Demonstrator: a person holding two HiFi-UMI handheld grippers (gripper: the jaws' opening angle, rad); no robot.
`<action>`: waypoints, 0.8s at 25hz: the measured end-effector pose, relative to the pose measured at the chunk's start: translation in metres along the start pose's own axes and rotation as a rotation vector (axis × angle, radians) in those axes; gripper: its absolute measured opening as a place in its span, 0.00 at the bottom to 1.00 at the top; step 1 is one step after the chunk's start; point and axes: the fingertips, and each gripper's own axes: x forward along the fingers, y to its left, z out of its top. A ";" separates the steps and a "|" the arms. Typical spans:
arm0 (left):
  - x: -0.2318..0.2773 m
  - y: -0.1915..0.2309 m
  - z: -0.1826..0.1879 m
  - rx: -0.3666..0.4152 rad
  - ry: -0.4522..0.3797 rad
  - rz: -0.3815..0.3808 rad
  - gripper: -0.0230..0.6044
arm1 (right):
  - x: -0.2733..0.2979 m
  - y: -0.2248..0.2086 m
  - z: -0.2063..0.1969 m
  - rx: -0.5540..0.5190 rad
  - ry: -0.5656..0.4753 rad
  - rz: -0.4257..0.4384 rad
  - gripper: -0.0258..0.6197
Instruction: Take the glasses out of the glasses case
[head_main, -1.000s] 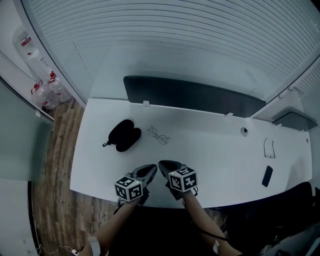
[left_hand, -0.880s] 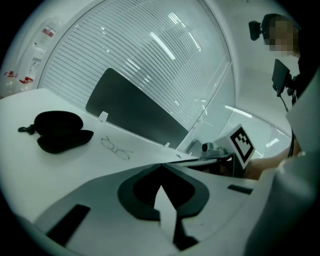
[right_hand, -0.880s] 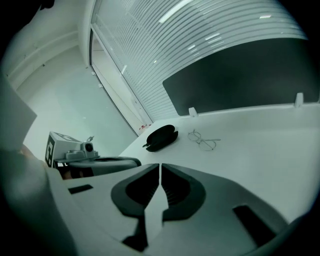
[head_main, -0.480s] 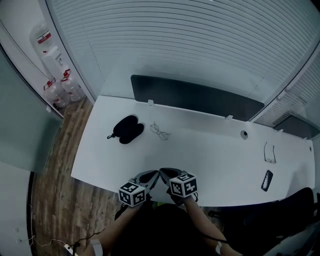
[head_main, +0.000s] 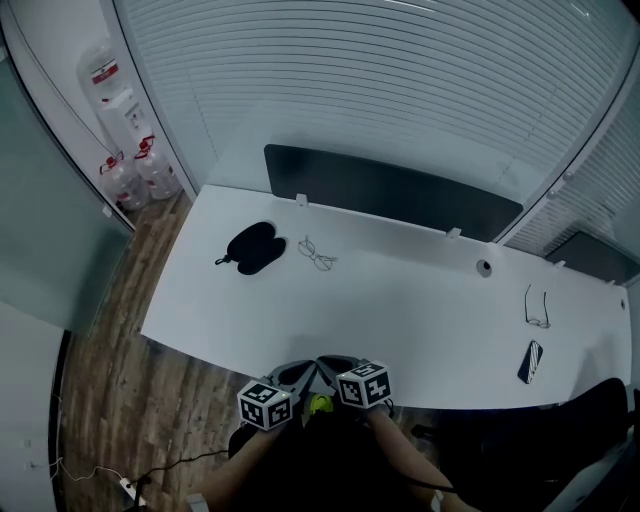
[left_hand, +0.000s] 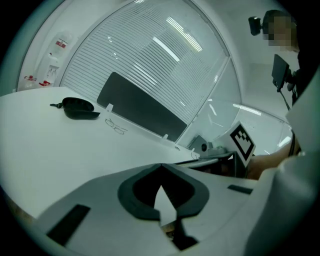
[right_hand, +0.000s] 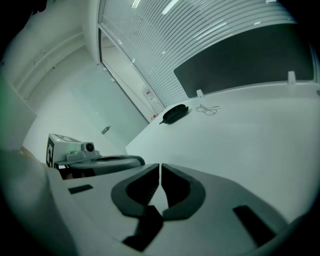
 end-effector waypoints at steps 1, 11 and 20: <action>-0.001 -0.002 -0.003 0.001 0.005 -0.002 0.05 | -0.002 0.000 -0.003 0.008 0.000 0.001 0.08; 0.003 -0.015 -0.028 0.012 0.073 -0.072 0.05 | -0.011 -0.006 -0.033 0.180 -0.013 0.037 0.08; -0.032 -0.020 -0.046 0.042 0.126 -0.122 0.05 | -0.007 0.030 -0.058 0.416 -0.083 0.108 0.08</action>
